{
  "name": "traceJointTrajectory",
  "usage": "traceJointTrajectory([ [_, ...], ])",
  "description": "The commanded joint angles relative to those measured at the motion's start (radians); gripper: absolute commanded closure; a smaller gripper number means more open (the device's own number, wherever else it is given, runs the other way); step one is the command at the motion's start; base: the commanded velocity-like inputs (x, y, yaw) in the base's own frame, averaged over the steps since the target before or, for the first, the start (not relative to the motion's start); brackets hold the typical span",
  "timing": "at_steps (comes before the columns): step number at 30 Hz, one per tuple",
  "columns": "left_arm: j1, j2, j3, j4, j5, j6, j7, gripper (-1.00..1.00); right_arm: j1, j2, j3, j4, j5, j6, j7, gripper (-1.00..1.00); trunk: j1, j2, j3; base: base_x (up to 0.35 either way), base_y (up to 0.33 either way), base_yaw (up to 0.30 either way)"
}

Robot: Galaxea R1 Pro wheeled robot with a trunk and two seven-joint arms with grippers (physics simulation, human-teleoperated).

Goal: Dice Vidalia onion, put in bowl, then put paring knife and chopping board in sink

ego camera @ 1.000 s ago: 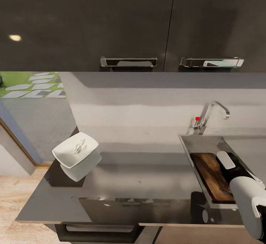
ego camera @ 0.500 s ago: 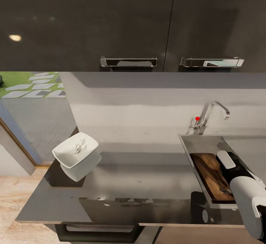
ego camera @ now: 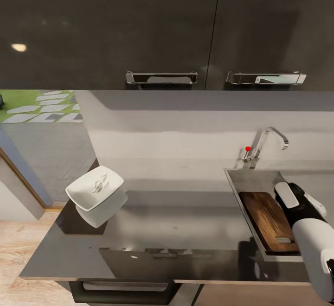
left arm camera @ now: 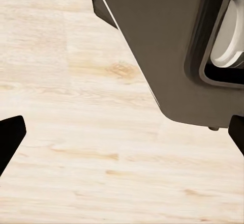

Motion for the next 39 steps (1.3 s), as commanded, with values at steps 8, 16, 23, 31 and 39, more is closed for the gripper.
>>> traceJointTrajectory([
  [8, -0.001, -0.002, -0.001, 0.001, 0.009, -0.012, 0.001, -1.0, 0.0, -0.022, -0.002, -0.002, 0.256, 0.072, 0.325, -1.0, 0.001, -0.002, -0.002, 0.0, 0.0, 0.0],
  [16, -0.001, 0.0, 0.001, 0.0, 0.009, -0.109, 0.002, -1.0, 0.0, -0.065, 0.0, -0.049, 0.293, 0.229, 0.574, -1.0, 0.001, -0.002, -0.002, 0.0, 0.0, 0.0],
  [23, -0.001, 0.003, 0.002, 0.0, 0.011, -0.118, 0.002, -1.0, 0.0, -0.079, 0.021, -0.079, 0.551, 0.305, 0.948, -1.0, 0.001, -0.002, -0.002, -0.002, 0.0, 0.0],
  [31, -0.001, 0.002, 0.001, 0.0, 0.011, -0.119, 0.002, -1.0, 0.0, -0.122, 0.032, -0.094, 0.821, 0.312, 1.4, -1.0, 0.001, -0.002, -0.002, -0.138, 0.0, 0.0],
  [39, -0.001, 0.004, -0.001, 0.0, 0.011, -0.119, 0.002, -1.0, 0.0, -0.14, 0.033, -0.095, 0.843, 0.311, 1.486, -1.0, 0.001, -0.002, -0.002, -0.319, 0.0, 0.0],
])
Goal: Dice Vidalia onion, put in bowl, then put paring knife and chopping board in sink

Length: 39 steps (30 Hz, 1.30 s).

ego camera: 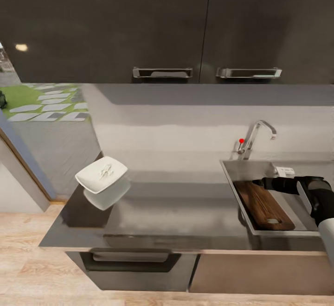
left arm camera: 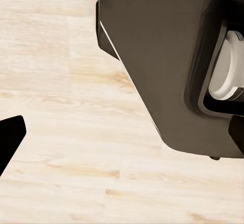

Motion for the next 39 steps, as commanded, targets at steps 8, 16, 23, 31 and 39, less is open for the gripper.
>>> traceJointTrajectory([
  [8, -0.001, 0.001, -0.001, 0.002, 0.009, -0.006, 0.0, -1.0, -0.001, 0.0, -0.002, -0.002, 0.005, 0.004, 0.012, -1.0, 0.0, -0.002, 0.003, -0.337, 0.0, 0.0],
  [16, -0.001, 0.001, 0.0, 0.002, 0.009, -0.006, 0.0, -1.0, -0.001, 0.001, -0.003, -0.002, 0.003, 0.001, 0.014, -1.0, 0.0, -0.002, 0.015, -0.338, 0.0, 0.0],
  [23, -0.001, 0.002, 0.0, 0.002, 0.009, -0.006, 0.0, -1.0, -0.001, 0.001, -0.002, -0.002, 0.002, 0.0, 0.017, -1.0, 0.0, -0.002, 0.026, -0.338, 0.0, 0.0],
  [31, -0.001, 0.014, 0.001, 0.001, 0.009, -0.007, 0.0, -1.0, -0.001, 0.006, -0.002, -0.002, 0.001, 0.0, 0.017, -1.0, 0.0, -0.002, 0.038, -0.338, 0.0, 0.0],
  [39, -0.001, 0.018, 0.003, -0.027, 0.009, -0.006, 0.0, -1.0, -0.001, 0.008, 0.0, -0.001, 0.0, -0.001, 0.017, -1.0, 0.0, -0.002, 0.051, -0.315, 0.088, 0.0],
])
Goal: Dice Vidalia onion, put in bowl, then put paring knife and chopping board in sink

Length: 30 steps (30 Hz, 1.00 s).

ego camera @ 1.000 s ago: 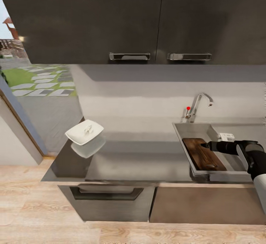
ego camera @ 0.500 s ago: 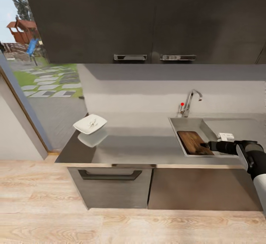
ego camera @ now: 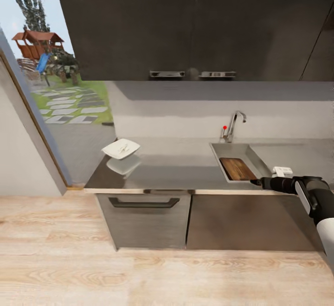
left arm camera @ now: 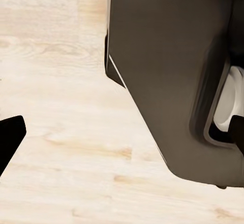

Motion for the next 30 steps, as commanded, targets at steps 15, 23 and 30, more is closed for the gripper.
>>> traceJointTrajectory([
  [15, -0.001, -0.003, -0.001, -0.042, 0.007, -0.005, 0.0, -1.0, -0.001, 0.001, -0.003, 0.011, 0.009, 0.004, 0.005, -1.0, 0.0, -0.002, 0.022, -0.179, 0.241, 0.0],
  [23, -0.001, -0.003, -0.001, -0.08, 0.007, -0.005, -0.001, -1.0, -0.001, 0.0, -0.003, 0.02, 0.009, -0.002, 0.004, -1.0, 0.0, -0.002, 0.034, -0.049, 0.037, 0.0],
  [30, -0.001, 0.001, -0.001, -0.116, 0.006, -0.005, -0.001, -1.0, -0.001, 0.001, -0.003, 0.082, 0.009, -0.049, 0.002, -1.0, 0.0, -0.002, 0.046, -0.002, 0.002, 0.0],
])
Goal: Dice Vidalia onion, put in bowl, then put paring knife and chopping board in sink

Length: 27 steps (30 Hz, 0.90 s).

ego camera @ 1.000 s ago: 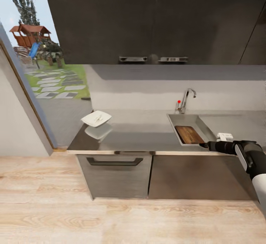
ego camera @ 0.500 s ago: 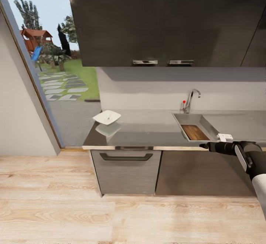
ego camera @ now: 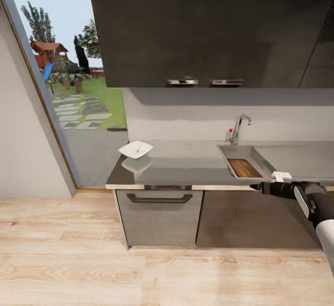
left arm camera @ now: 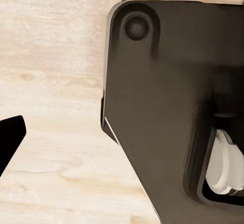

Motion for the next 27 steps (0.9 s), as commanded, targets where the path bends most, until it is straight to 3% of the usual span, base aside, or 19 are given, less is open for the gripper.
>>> traceJointTrajectory([
  [1, 0.0, 0.003, -0.002, -0.003, 0.009, -0.001, 0.001, -1.0, -0.001, 0.0, -0.004, 0.014, 0.005, -0.005, 0.006, -1.0, 0.001, -0.002, 0.0, 0.0, 0.0, 0.0],
  [9, 0.0, 0.009, -0.003, -0.037, 0.008, -0.001, 0.0, -1.0, -0.001, -0.002, -0.006, 0.113, 0.006, -0.094, 0.005, -1.0, 0.001, -0.002, 0.012, 0.0, 0.0, 0.0],
  [19, 0.0, 0.008, -0.002, -0.051, 0.008, -0.001, -0.001, -1.0, -0.001, -0.003, -0.006, 0.206, 0.007, -0.153, -0.001, -1.0, 0.001, -0.002, 0.028, 0.0, 0.0, 0.0],
  [25, 0.0, 0.008, -0.002, -0.1, 0.008, -0.001, -0.001, -1.0, -0.001, -0.001, -0.004, 0.358, 0.006, -0.312, -0.06, -1.0, 0.001, -0.002, 0.038, 0.0, 0.0, 0.0],
  [26, 0.0, 0.009, -0.002, -0.137, 0.008, -0.001, -0.001, -1.0, -0.001, 0.0, -0.003, 0.491, 0.006, -0.444, -0.114, -1.0, 0.001, -0.002, 0.039, 0.0, 0.0, 0.0],
  [27, 0.0, 0.009, -0.002, -0.146, 0.008, -0.001, -0.001, -1.0, 0.0, 0.001, -0.003, 0.516, 0.006, -0.472, -0.128, -1.0, 0.001, -0.002, 0.041, 0.0, 0.0, 0.0],
])
